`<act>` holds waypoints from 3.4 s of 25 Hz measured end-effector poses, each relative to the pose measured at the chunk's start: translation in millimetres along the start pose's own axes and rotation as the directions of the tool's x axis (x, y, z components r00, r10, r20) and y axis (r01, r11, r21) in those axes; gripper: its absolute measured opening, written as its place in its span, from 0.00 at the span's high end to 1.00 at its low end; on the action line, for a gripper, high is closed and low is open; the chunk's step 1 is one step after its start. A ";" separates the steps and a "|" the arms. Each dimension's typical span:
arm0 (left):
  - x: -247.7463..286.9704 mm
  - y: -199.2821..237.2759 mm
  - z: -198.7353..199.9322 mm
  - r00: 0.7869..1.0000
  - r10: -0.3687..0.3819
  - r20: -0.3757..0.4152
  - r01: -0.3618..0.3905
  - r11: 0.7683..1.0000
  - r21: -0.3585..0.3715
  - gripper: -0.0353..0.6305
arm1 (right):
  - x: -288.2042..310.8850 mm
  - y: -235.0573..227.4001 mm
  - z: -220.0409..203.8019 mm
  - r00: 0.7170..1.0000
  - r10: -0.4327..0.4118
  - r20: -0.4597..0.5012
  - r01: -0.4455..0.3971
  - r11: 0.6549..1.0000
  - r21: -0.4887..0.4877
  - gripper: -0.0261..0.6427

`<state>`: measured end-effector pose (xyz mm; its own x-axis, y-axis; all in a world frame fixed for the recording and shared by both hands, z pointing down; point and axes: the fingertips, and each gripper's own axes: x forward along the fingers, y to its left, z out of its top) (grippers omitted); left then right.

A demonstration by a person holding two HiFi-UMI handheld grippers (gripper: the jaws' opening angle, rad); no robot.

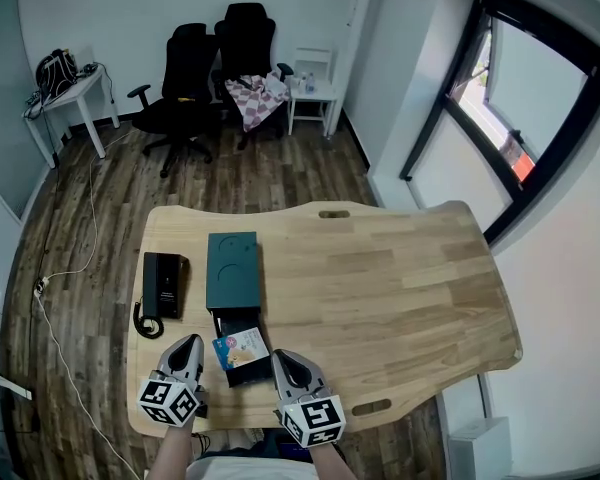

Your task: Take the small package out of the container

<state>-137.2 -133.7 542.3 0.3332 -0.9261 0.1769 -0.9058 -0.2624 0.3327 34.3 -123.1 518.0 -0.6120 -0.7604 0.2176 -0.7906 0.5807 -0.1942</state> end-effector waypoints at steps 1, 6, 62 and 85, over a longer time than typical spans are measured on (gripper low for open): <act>-0.5 0.4 -1.8 1.000 0.004 -0.003 -0.004 1.000 -0.001 0.95 | -0.1 -0.6 -1.0 1.000 -0.006 -0.005 0.006 1.000 -0.012 0.95; -1.5 2.7 -17.8 1.000 0.010 -0.030 -0.011 1.000 -0.020 0.95 | -2.6 -3.1 -14.7 0.998 -0.036 -0.042 0.033 0.998 -0.060 0.95; 29.6 30.0 -158.1 0.923 -0.088 -0.374 -0.107 0.876 -0.471 0.74 | 37.7 -18.4 -90.3 0.967 0.057 -0.248 -0.054 0.998 0.020 0.95; 4.5 39.3 -106.5 0.957 -0.097 -0.274 -0.079 0.822 -0.564 0.80 | 27.3 -15.1 -60.3 0.983 -0.046 -0.180 0.039 0.999 -0.038 0.95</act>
<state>-143.4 -119.3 654.8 0.4781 -0.7864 0.3912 -0.6230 0.0103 0.7822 28.2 -135.1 584.6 -0.5690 -0.7213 0.3949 -0.8144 0.5608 -0.1491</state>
